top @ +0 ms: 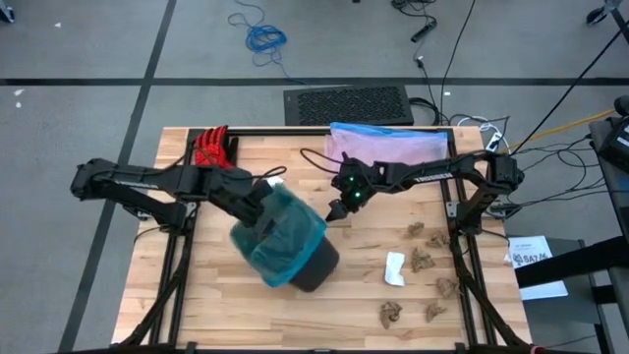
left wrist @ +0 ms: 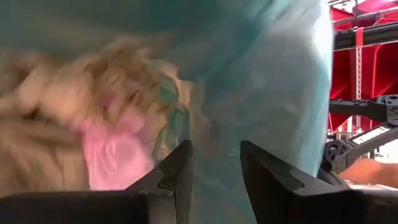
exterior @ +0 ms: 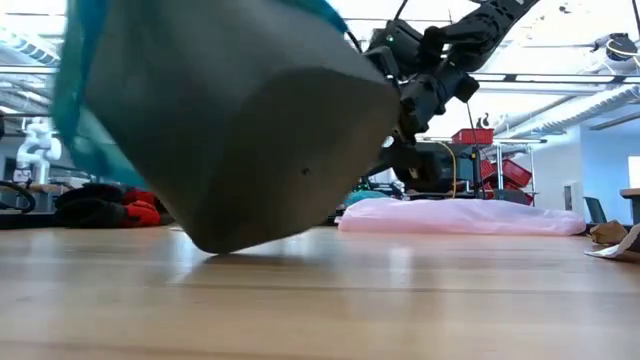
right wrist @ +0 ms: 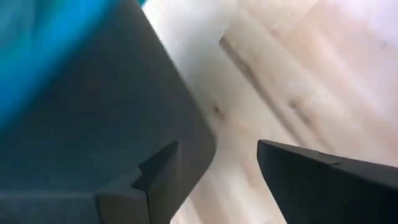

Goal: Place trash/remove bag and relplace
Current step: Adjust the black trash bin

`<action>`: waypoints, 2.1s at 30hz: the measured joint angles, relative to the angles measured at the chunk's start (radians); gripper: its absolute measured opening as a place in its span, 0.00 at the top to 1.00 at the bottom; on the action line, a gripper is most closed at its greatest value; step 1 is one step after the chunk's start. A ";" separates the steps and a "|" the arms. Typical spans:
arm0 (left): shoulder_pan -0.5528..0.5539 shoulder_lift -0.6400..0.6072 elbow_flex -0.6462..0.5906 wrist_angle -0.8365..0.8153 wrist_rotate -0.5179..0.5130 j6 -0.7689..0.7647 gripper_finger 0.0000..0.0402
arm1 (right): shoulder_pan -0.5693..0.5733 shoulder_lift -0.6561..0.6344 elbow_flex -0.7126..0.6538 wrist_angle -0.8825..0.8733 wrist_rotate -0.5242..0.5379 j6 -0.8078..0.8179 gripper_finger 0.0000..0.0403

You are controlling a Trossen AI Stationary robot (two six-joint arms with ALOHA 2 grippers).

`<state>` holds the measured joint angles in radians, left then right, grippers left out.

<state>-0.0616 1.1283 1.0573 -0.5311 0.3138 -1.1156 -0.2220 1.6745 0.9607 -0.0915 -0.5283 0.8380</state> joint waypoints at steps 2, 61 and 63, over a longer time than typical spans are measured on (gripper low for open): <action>0.002 0.012 0.000 0.000 0.000 0.002 0.68 | -0.017 0.000 0.000 0.000 0.008 -0.055 0.49; -0.031 0.411 0.001 0.413 0.288 0.075 0.69 | -0.090 -0.443 -0.003 -0.070 -0.025 -0.326 0.59; -0.033 0.420 0.001 0.418 0.288 0.075 0.73 | -0.090 -0.443 -0.003 -0.070 -0.026 -0.326 0.59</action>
<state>-0.0947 1.5484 1.0584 -0.1130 0.6022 -1.0405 -0.3119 1.2312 0.9577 -0.1616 -0.5541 0.5121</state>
